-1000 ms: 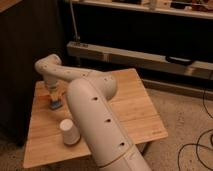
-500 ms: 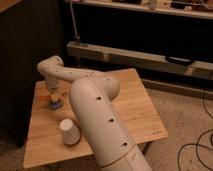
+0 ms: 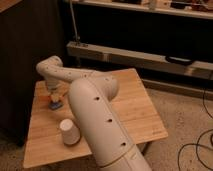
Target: Place the pepper on the white sponge
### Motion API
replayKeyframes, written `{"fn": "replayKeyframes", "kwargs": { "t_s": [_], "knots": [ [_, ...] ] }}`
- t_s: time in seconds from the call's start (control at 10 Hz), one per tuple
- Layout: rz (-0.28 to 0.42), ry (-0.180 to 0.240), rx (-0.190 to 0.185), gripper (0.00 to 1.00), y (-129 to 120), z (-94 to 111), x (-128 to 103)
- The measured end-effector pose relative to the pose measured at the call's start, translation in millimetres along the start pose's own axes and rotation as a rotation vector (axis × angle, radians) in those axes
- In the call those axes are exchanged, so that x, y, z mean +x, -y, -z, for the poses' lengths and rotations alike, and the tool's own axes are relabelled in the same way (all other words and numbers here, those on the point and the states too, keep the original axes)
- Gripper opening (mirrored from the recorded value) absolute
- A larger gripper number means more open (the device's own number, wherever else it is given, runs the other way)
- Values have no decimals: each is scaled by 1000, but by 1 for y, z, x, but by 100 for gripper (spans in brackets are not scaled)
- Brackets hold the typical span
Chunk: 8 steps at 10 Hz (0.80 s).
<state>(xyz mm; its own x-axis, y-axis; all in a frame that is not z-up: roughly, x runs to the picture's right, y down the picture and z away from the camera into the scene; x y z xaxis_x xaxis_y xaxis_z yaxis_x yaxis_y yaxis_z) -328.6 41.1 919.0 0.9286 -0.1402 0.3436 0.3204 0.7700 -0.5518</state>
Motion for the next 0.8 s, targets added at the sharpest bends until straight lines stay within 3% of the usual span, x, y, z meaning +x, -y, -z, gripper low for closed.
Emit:
{"fn": "replayKeyframes", "kwargs": {
  "t_s": [0.8],
  "knots": [
    [-14,-4,-23,73,-2,-1,2]
  ]
}}
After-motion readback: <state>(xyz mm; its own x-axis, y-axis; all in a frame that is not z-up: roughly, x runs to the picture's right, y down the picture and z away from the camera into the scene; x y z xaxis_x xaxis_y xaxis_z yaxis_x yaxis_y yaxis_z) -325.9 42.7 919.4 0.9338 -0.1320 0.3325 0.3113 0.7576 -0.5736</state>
